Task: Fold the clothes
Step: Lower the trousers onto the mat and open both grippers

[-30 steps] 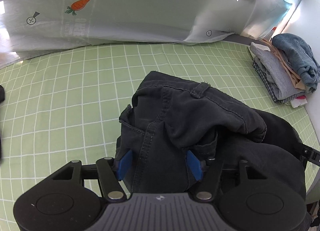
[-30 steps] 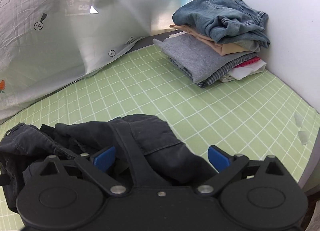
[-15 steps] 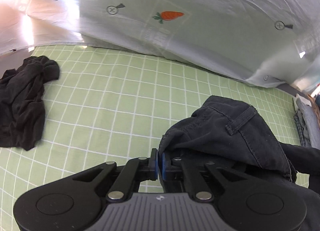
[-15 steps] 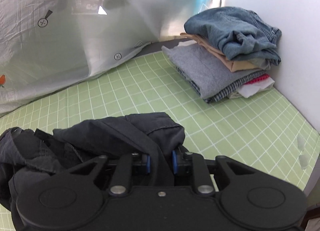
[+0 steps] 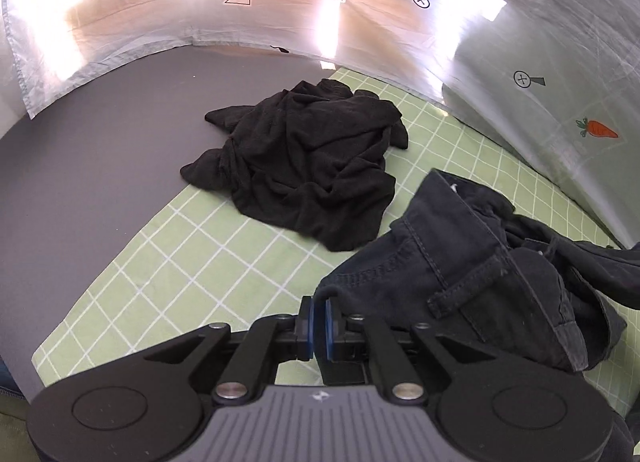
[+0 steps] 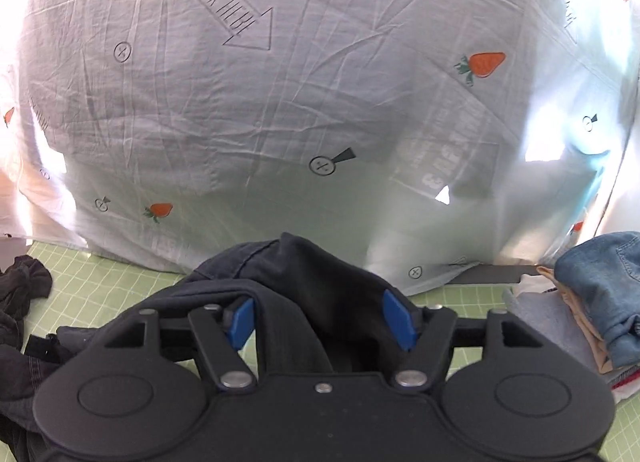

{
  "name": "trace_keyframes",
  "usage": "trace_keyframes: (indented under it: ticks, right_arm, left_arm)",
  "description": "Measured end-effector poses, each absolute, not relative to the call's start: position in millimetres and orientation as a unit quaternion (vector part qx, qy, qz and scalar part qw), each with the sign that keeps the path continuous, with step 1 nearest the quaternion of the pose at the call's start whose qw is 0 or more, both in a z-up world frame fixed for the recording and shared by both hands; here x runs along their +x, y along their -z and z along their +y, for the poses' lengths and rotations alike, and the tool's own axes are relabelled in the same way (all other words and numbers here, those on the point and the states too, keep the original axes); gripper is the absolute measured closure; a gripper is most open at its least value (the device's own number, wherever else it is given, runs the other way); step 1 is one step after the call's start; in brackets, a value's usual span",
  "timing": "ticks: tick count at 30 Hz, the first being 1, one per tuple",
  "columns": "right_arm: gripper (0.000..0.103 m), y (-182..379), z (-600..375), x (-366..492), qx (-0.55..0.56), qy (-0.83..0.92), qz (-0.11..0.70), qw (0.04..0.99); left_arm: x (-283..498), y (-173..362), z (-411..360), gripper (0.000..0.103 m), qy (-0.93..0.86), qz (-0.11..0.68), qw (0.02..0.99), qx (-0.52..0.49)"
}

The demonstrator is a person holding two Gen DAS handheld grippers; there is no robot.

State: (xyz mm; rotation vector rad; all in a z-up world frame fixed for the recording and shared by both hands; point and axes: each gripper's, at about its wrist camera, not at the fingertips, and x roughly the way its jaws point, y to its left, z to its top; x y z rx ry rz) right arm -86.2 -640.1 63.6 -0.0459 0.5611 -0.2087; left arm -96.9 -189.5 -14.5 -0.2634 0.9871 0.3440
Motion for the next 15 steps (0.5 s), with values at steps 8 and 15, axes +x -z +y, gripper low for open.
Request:
trace_keyframes:
  ticks: [8, 15]
  right_arm:
    - [0.006, -1, -675, -145, 0.092, 0.164, 0.346, 0.919]
    - [0.000, 20, -729, -225, 0.157, 0.275, 0.348, 0.883]
  left_arm:
    - [-99, 18, -224, 0.062, -0.072, 0.444, 0.884, -0.122]
    - [-84, 22, -241, 0.059, -0.072, 0.457, 0.883, -0.087]
